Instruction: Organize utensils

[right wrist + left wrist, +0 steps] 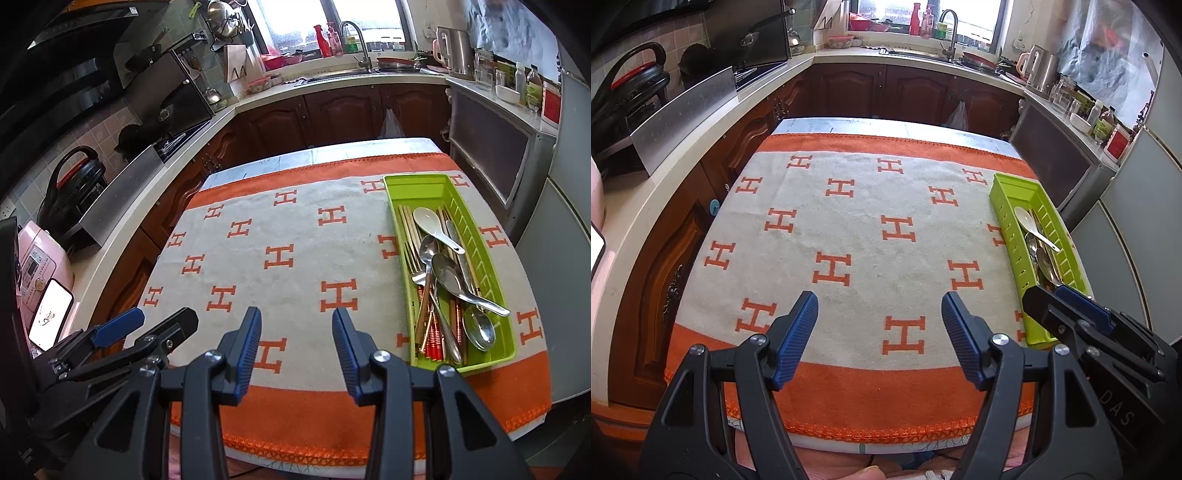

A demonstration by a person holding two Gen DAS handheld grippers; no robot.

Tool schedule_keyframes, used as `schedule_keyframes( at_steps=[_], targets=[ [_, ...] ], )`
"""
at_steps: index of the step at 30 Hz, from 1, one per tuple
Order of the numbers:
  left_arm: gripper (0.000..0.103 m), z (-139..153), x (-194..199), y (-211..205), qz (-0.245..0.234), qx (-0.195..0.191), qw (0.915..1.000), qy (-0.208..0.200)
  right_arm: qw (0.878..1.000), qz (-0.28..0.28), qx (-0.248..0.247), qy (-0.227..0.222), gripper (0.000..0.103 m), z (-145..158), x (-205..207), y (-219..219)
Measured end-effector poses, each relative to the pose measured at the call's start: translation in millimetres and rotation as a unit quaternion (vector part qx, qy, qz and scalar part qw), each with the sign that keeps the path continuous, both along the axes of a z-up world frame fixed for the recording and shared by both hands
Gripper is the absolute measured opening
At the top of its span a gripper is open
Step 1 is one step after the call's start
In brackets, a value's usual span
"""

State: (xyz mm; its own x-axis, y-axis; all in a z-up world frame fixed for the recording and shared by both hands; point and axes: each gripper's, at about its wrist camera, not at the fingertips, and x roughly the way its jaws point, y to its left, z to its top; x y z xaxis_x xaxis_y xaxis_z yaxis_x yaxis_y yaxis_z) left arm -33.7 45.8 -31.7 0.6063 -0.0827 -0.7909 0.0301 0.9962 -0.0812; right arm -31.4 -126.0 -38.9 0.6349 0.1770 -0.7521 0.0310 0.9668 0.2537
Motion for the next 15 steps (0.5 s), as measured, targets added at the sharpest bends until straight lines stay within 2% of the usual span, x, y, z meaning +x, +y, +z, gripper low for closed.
schedule_keyframes(
  at_steps=[15],
  targets=[
    [0.067,-2.4,-0.4,1.6,0.004,-0.001,1.0,0.001,1.0,0.0,0.002,-0.001,0.04,-1.2,0.0,0.6]
  ],
)
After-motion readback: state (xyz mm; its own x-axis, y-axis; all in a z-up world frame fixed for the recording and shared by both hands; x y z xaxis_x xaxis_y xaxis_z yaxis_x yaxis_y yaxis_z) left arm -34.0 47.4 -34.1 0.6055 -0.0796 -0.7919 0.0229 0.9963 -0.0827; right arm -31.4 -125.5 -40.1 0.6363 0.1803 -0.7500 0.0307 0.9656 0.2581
